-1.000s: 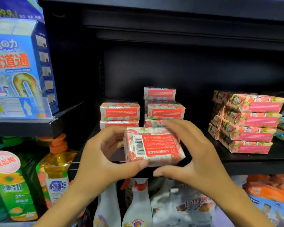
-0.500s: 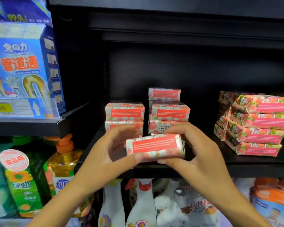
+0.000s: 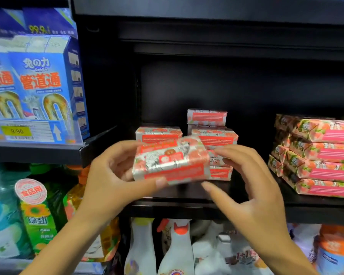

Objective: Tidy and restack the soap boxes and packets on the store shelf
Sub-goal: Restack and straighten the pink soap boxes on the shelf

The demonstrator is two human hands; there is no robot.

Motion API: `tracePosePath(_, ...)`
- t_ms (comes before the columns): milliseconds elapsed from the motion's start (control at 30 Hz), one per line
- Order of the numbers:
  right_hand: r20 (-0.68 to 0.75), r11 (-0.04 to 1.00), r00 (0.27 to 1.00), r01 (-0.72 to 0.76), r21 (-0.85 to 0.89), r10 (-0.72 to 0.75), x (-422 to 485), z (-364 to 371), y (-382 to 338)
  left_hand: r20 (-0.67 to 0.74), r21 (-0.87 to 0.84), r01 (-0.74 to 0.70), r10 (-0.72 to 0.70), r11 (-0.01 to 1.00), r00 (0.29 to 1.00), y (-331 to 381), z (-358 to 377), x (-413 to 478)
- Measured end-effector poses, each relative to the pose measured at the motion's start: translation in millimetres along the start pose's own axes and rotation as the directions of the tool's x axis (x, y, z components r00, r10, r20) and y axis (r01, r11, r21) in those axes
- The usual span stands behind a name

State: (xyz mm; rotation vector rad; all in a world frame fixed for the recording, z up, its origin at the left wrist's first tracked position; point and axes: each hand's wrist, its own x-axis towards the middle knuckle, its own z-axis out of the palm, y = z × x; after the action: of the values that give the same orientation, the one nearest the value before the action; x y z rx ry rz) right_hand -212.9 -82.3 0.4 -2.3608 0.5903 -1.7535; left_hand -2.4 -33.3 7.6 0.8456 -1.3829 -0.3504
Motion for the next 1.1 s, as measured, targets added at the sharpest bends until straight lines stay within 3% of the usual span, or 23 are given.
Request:
tracePosePath(67,0.023,0.997,0.997,-0.079,-0.007,0.079,0,-1,4,-0.092,0.055,-0.046,0.051,0.997,0.994,2,-2,10)
tracePosePath(167,0.241,0.980,0.954,-0.149,-0.135,0.179,-3,5,15,-0.217,0.155,-0.071,0.104,0.985,0.971,-1,0,30)
tracePosePath(233,0.397,0.963,0.888,-0.151,-0.225,0.232,-8,10,24,-0.282,0.192,-0.058,0.112,0.980,0.953,-6,2,45)
tracePosePath(333,0.496,0.942,0.833,-0.084,-0.324,0.245,-14,17,35,-0.320,0.242,-0.004,0.084,0.970,0.944,-18,3,62)
tracePosePath(433,0.505,0.943,0.835,-0.048,-0.328,0.219,-17,19,40,-0.322,0.239,0.061,0.020,0.969,0.947,-32,1,72)
tracePosePath(567,0.501,0.944,0.843,-0.024,-0.330,0.196,-18,18,42,-0.270,0.113,0.131,-0.096,0.985,0.958,-43,-1,75)
tracePosePath(800,0.493,0.940,0.850,-0.011,-0.340,0.188,-19,18,42,-0.242,0.114,0.139,-0.108,0.984,0.964,-45,7,68)
tracePosePath(1000,0.469,0.959,0.867,-0.039,-0.281,0.172,-18,15,37,-0.295,0.235,0.137,-0.063,0.962,0.953,-40,7,45)
tracePosePath(1100,0.316,0.978,0.938,-0.084,-0.193,0.143,-11,9,34,-0.254,0.297,0.067,0.011,0.953,0.967,-40,8,13)
